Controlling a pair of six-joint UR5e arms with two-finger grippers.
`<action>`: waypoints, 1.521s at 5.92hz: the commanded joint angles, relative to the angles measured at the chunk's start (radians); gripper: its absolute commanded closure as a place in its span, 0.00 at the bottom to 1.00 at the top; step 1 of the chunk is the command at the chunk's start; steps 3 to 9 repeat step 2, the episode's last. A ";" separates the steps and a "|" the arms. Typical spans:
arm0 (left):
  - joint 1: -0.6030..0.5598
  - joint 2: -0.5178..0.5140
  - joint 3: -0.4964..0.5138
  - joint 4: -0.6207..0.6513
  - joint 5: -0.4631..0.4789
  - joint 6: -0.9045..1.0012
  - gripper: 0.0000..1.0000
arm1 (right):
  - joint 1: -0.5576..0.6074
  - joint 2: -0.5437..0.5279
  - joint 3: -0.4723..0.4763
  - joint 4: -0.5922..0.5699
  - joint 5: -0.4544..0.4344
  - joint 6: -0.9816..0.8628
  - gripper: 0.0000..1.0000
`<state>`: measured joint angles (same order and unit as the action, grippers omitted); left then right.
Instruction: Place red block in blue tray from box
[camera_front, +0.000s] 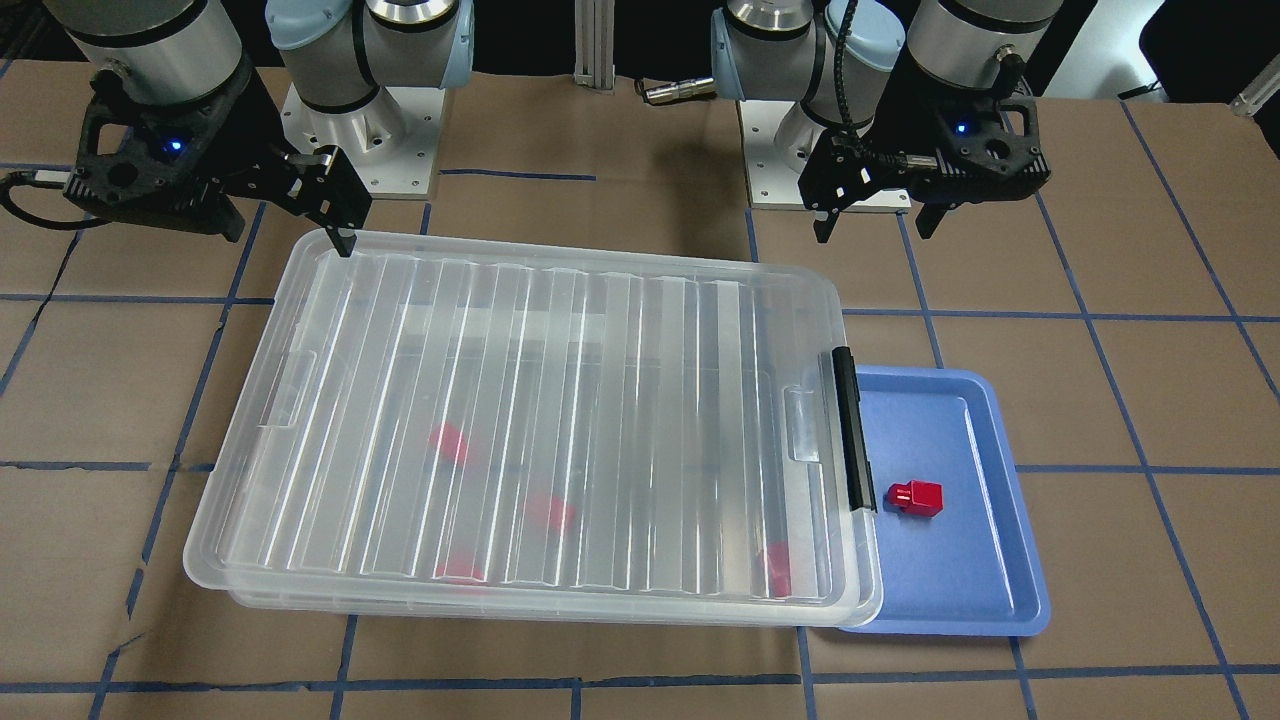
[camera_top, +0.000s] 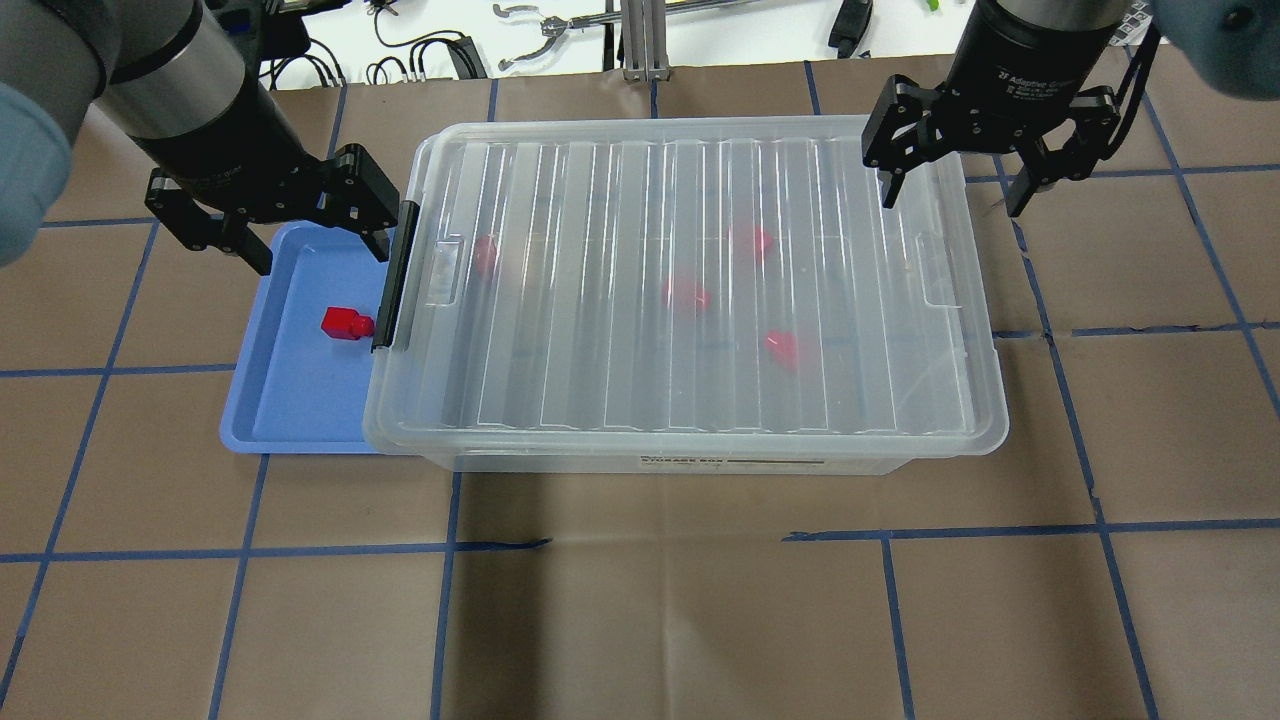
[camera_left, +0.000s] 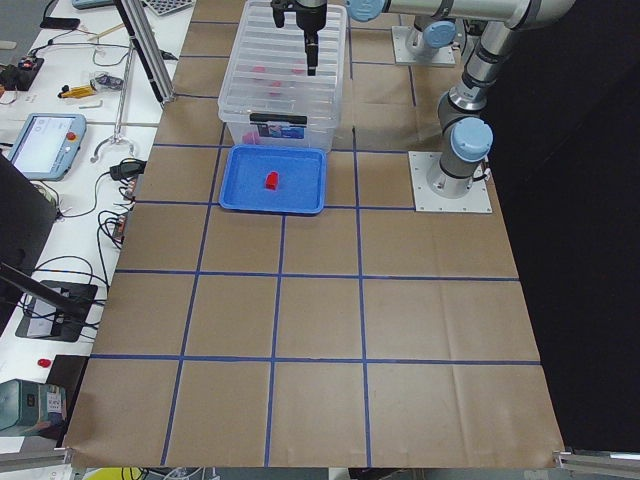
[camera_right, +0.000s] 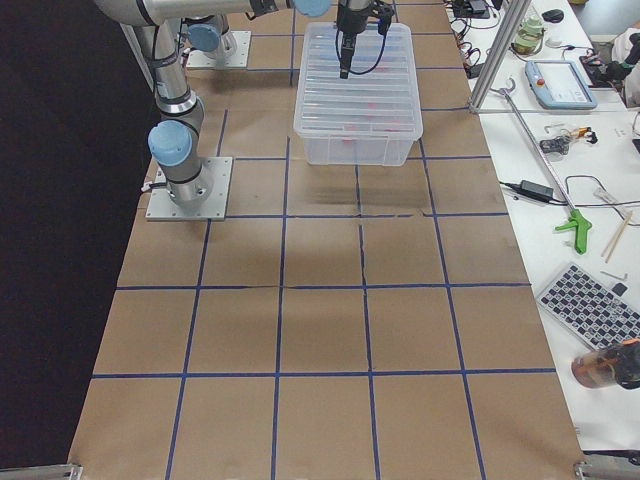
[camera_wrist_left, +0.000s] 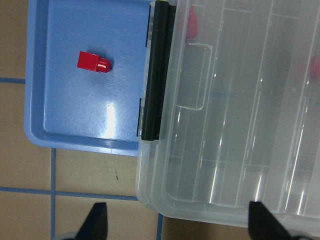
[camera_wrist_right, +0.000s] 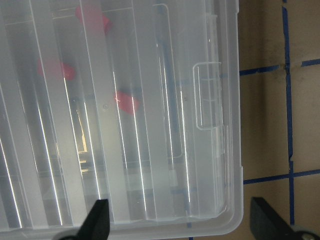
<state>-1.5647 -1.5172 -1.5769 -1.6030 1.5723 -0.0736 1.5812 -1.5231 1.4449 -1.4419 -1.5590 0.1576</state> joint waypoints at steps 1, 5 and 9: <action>0.002 0.000 0.000 0.000 0.000 0.002 0.02 | 0.000 0.000 0.000 0.000 0.002 0.000 0.00; -0.002 0.005 0.006 -0.002 0.000 0.006 0.02 | 0.000 0.000 0.000 0.000 0.002 0.000 0.00; -0.002 0.005 0.006 -0.002 0.000 0.006 0.02 | 0.000 0.000 0.000 0.000 0.002 0.000 0.00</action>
